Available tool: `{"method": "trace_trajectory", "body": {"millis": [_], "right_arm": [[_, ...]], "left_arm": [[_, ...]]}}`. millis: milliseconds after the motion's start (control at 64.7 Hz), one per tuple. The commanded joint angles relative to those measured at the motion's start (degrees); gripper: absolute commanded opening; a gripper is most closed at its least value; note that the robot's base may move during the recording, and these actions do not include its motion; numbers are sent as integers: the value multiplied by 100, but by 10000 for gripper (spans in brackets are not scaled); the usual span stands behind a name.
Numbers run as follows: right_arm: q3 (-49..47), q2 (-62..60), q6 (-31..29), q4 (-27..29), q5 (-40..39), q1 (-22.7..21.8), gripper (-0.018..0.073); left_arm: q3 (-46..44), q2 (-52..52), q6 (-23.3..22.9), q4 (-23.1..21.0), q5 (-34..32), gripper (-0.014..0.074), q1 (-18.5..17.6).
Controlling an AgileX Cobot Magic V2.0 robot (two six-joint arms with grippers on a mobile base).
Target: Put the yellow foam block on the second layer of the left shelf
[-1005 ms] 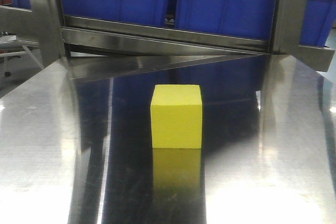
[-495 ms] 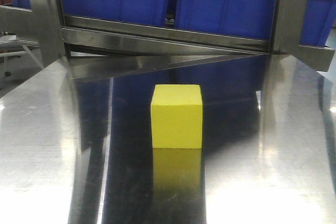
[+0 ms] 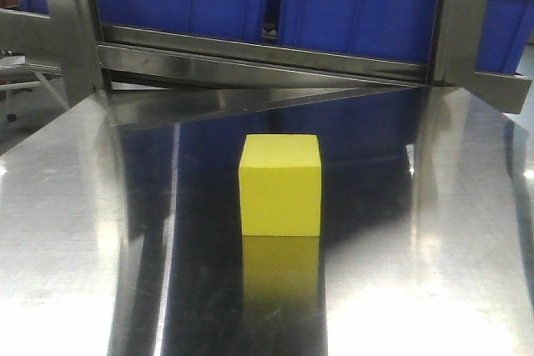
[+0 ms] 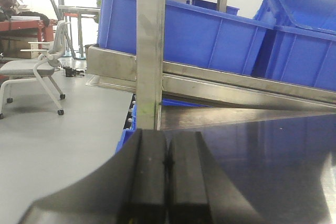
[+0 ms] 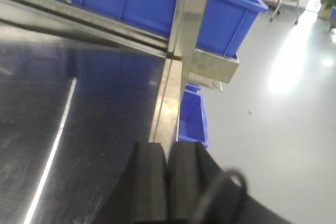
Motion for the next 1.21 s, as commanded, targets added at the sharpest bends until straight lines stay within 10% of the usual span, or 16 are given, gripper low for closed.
{"method": "trace_trajectory", "body": {"millis": [0, 541, 819, 974, 1190], "right_arm": [[-389, 545, -98, -74, -469, 3, 55], [-1993, 3395, 1533, -199, 671, 1483, 69], [-3099, 4953, 2342, -330, 1605, 2224, 638], [-4051, 5815, 3888, -492, 2616, 2604, 624], [-5371, 6822, 4502, -649, 3463, 3203, 624]], "left_arm": [[151, -94, -26, -22, -503, 136, 12], [151, -94, -26, -22, -503, 136, 12], [151, -94, -26, -22, -503, 136, 12], [151, -94, -26, -22, -503, 136, 12], [151, -94, -26, -22, -503, 136, 12]]}}
